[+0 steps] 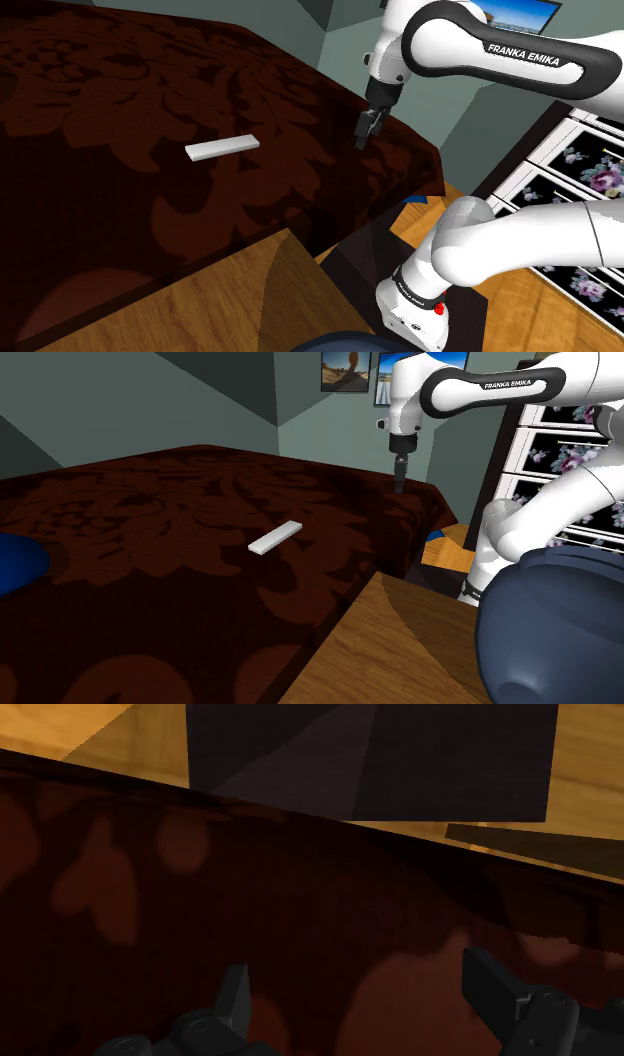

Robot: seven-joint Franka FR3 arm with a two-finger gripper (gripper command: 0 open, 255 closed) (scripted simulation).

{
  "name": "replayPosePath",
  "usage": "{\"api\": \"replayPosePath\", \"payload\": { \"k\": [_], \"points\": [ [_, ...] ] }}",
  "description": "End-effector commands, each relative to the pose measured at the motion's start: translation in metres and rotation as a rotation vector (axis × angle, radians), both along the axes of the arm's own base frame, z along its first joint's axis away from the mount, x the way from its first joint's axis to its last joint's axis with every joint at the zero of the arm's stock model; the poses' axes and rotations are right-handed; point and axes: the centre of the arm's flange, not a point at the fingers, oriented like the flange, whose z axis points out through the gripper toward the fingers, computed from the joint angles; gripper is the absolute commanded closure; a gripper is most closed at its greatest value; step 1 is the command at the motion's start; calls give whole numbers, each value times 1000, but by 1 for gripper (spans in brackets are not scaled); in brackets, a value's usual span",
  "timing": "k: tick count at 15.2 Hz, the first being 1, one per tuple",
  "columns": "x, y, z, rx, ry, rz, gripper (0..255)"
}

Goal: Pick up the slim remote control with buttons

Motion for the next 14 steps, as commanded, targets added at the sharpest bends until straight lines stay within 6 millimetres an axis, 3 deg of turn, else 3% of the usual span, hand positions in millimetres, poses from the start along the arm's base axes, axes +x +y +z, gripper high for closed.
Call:
{"api": "replayPosePath", "payload": {
  "k": [1, 7, 14],
  "points": [
    [0, 0, 0, 0, 0, 0, 0],
    [73, -3, -23, 27, 3, 206, 0],
    [156, 14, -50, 58, 6, 447, 0]
  ]
}}
